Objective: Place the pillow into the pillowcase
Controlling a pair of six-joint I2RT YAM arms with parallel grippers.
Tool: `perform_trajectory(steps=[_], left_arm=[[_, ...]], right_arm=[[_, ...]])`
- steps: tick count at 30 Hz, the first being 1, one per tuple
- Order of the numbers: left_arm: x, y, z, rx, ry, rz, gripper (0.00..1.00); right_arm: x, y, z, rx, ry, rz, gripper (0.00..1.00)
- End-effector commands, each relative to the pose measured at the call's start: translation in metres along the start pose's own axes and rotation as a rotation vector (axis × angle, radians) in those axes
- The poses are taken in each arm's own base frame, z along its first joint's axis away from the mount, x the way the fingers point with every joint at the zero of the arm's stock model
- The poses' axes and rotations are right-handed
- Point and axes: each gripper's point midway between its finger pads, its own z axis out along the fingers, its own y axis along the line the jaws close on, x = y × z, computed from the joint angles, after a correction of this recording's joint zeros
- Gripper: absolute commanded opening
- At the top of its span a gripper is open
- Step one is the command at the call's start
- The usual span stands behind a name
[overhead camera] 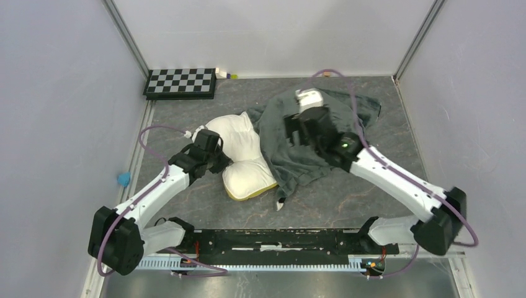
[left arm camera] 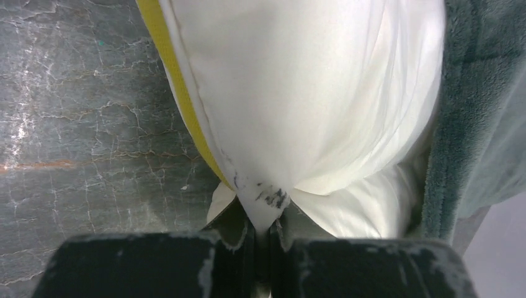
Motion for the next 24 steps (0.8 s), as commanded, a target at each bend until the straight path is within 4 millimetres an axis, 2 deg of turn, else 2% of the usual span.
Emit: perform_trajectory(steps=[1, 4, 6, 12, 15, 18, 21, 24], left_arm=[[-0.020, -0.011, -0.012, 0.061, -0.057, -0.043, 0.02], [-0.024, -0.014, -0.019, 0.074, -0.067, -0.034, 0.02], [-0.027, -0.017, -0.025, 0.084, -0.075, -0.021, 0.02], [-0.044, -0.034, -0.052, 0.130, -0.114, 0.008, 0.02], [-0.049, -0.040, -0.063, 0.148, -0.123, 0.024, 0.02], [-0.054, -0.042, -0.070, 0.152, -0.135, 0.032, 0.02], [-0.057, -0.043, -0.075, 0.155, -0.147, 0.037, 0.02], [-0.058, -0.045, -0.077, 0.163, -0.148, 0.044, 0.02]], right_arm=[[0.019, -0.100, -0.004, 0.282, 0.022, 0.035, 0.97], [0.043, -0.137, 0.009, 0.347, 0.065, 0.054, 0.94], [0.057, -0.148, 0.019, 0.351, 0.092, 0.042, 0.92], [0.088, -0.147, 0.054, 0.309, 0.173, 0.019, 0.92], [0.092, -0.141, 0.069, 0.284, 0.190, 0.014, 0.86], [0.088, -0.140, 0.072, 0.291, 0.193, 0.031, 0.63], [0.076, -0.140, 0.069, 0.293, 0.176, 0.040, 0.35], [0.054, -0.141, 0.064, 0.294, 0.143, 0.038, 0.10]])
